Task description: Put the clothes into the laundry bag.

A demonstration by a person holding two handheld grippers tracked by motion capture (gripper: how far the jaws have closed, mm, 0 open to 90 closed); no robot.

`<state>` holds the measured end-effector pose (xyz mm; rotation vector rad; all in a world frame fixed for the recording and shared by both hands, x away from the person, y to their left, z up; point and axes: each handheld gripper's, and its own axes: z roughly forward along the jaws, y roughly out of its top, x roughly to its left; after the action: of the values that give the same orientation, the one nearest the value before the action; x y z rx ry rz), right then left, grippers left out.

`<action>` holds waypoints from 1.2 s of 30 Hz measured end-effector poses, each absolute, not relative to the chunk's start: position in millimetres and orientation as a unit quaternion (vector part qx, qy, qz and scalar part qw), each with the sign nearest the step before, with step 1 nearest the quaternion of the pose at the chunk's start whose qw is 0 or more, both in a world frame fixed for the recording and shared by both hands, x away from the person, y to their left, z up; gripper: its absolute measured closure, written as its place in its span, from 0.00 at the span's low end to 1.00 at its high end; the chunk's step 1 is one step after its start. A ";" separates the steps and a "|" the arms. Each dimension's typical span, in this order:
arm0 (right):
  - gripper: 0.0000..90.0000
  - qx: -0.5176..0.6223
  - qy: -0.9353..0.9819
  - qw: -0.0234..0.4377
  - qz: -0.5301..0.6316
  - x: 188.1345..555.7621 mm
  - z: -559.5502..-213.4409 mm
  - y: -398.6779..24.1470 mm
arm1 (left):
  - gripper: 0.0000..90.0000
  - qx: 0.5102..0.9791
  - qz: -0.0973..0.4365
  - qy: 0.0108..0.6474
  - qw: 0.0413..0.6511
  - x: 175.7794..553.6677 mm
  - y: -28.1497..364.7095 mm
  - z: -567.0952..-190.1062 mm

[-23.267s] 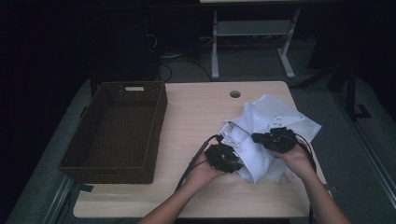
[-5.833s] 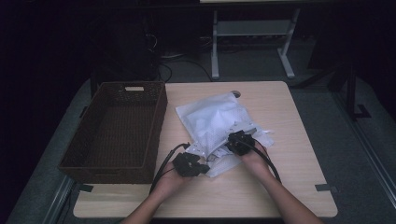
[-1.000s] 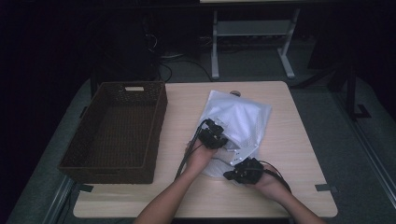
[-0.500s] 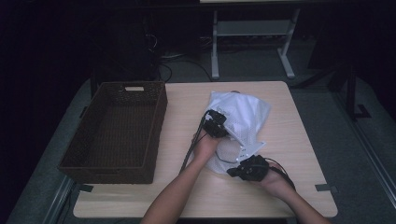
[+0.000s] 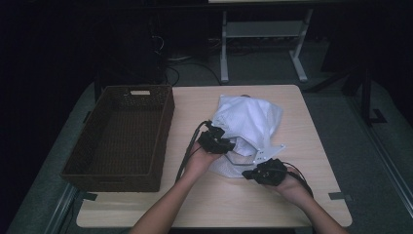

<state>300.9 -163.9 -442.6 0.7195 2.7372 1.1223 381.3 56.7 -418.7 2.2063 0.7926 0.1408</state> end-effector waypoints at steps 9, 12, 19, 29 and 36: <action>1.00 0.251 0.892 0.053 0.371 300.8 -439.6 -176.1 | 0.64 0.859 0.098 0.316 0.391 374.5 89.6 -407.6; 1.00 0.249 0.893 0.050 0.371 300.4 -440.3 -175.7 | 0.60 0.863 0.098 0.307 0.389 385.0 77.6 -413.2; 1.00 0.250 0.893 0.047 0.371 297.8 -441.1 -177.2 | 0.61 0.876 0.125 0.290 0.364 398.5 49.9 -426.9; 0.89 0.265 0.880 0.049 0.390 300.3 -433.6 -185.9 | 0.98 0.873 0.108 0.278 0.385 388.6 61.5 -420.2; 0.70 0.289 0.861 0.187 0.375 323.2 -406.8 -183.9 | 0.98 0.872 0.096 0.275 0.393 379.5 67.3 -417.6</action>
<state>323.2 -183.9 -406.8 0.8134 2.4244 1.0552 379.5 67.3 -417.6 2.2131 0.6965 0.2426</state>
